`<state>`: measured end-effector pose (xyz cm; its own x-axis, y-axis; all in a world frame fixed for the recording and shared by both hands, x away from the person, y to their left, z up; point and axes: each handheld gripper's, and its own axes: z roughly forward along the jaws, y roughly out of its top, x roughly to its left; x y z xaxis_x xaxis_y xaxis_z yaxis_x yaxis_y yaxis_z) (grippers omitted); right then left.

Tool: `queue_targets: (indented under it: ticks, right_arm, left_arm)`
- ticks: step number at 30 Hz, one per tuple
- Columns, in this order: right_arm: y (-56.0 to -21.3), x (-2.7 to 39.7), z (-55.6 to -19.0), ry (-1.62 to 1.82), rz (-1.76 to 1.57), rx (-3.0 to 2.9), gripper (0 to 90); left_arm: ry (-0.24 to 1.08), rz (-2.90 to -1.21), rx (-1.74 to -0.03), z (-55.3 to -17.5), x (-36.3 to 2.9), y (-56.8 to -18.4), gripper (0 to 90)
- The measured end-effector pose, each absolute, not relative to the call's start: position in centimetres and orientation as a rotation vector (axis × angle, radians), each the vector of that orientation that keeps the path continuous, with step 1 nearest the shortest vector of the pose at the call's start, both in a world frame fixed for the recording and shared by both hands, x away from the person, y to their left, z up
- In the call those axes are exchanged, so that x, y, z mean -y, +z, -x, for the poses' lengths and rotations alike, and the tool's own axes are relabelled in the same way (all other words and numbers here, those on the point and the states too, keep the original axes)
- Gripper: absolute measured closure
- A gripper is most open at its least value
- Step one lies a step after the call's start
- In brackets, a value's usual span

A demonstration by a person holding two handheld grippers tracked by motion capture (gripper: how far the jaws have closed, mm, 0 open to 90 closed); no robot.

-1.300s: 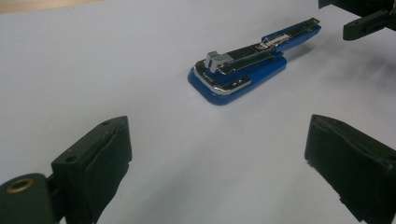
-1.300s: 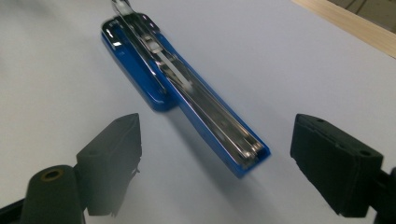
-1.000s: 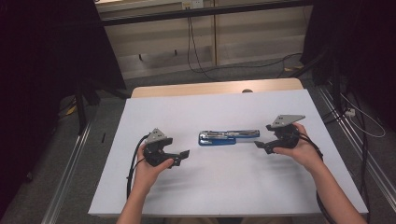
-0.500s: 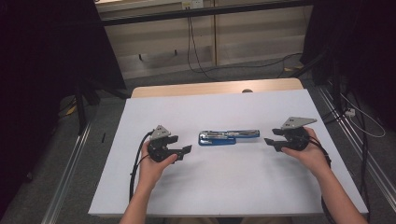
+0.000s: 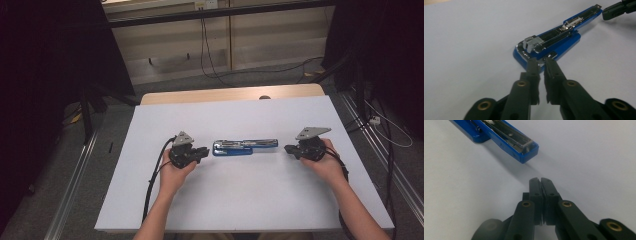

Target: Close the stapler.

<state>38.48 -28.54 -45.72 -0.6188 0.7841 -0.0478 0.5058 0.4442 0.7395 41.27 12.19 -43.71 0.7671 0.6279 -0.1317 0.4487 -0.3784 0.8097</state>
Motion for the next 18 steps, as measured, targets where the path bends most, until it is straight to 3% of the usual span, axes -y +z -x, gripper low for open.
queue_targets:
  ticks: [4,18]
  right_arm:
    - [-46.1,28.1,-38.7,0.996,-1.079,-2.343,90.0]
    - [-46.1,27.0,-39.3,1.013,-1.051,-2.369,90.0]
  left_arm:
    - [0.225,-2.040,-0.810,-41.5,-11.3,-44.3,90.0]
    - [0.249,-2.042,-0.831,-42.6,-9.8,-45.8,90.0]
